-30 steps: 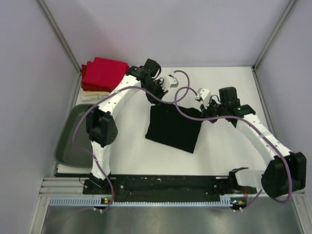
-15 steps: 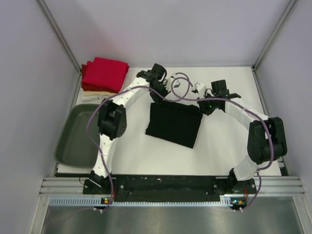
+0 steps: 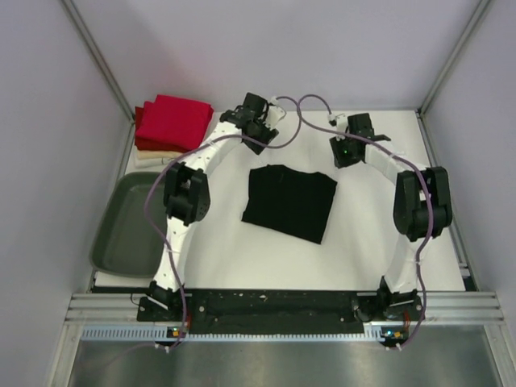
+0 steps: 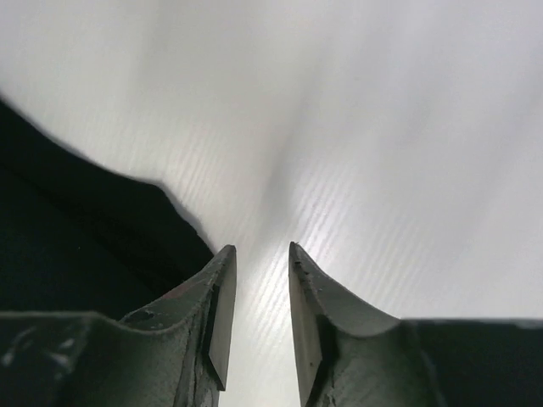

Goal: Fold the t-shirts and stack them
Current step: Fold the long partially folded tshirt into a neat square

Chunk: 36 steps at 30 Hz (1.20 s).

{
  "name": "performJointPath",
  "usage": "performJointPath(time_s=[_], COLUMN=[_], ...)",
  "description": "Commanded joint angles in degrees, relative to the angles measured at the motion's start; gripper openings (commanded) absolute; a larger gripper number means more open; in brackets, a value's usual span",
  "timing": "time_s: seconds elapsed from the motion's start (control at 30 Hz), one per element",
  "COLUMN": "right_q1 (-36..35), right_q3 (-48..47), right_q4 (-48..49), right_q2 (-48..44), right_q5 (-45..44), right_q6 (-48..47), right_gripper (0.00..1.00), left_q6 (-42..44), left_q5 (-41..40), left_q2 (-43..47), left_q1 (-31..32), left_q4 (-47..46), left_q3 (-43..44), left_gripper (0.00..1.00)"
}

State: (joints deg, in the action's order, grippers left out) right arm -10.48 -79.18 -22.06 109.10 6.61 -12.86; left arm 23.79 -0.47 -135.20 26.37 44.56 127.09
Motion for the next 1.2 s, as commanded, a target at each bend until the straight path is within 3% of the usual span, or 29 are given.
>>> performJointPath(time_s=[0.0,0.1,0.17,0.27,0.37,0.73,0.8,1.07,1.13,1.17], right_q1=[1.4,1.4,1.4,1.5,1.4,1.5,1.5,1.4,1.5,1.5], right_q3=[-5.4,0.1,4.7,11.0,16.3,25.9,26.7,28.8,29.3,29.6], right_q4=[-4.4,-4.7,-4.8,-4.7,-3.8,-1.2,-1.1,-0.9,-0.9,-1.0], right_q2=[-3.5,-9.5,-13.8,-17.9,-21.4,-28.9,-30.0,-34.6,-35.8,-35.9], right_q5=[-2.8,1.8,3.9,5.2,5.8,4.6,4.1,1.7,0.4,0.2], right_q6=[11.4,16.5,18.8,21.2,22.2,21.7,21.4,19.5,18.8,18.5], right_gripper=[0.35,0.47,0.51,0.59,0.60,0.61,0.61,0.61,0.61,0.61], left_q6=[-14.3,-22.4,-25.8,-29.8,-31.3,-33.8,-34.0,-36.0,-36.2,-36.3], left_q5=[7.3,17.1,22.1,26.9,27.3,34.7,35.8,44.2,45.4,45.6], left_q2=[7.7,15.4,19.4,21.6,20.0,6.3,5.3,2.7,3.2,3.4], left_q1=[-4.8,-6.4,-6.3,-6.2,-6.2,-5.5,-5.2,-4.8,-4.9,-4.9], left_q4=[-2.8,-7.8,-12.1,-16.2,-18.3,-14.0,-14.4,-14.2,-14.2,-14.3], left_q3=[-3.2,-18.0,-26.9,-34.3,-36.2,-27.7,-26.9,-25.0,-25.3,-25.5], left_gripper=[0.65,0.74,0.98,0.98,0.98,0.97,0.90,0.27,0.01,0.00])
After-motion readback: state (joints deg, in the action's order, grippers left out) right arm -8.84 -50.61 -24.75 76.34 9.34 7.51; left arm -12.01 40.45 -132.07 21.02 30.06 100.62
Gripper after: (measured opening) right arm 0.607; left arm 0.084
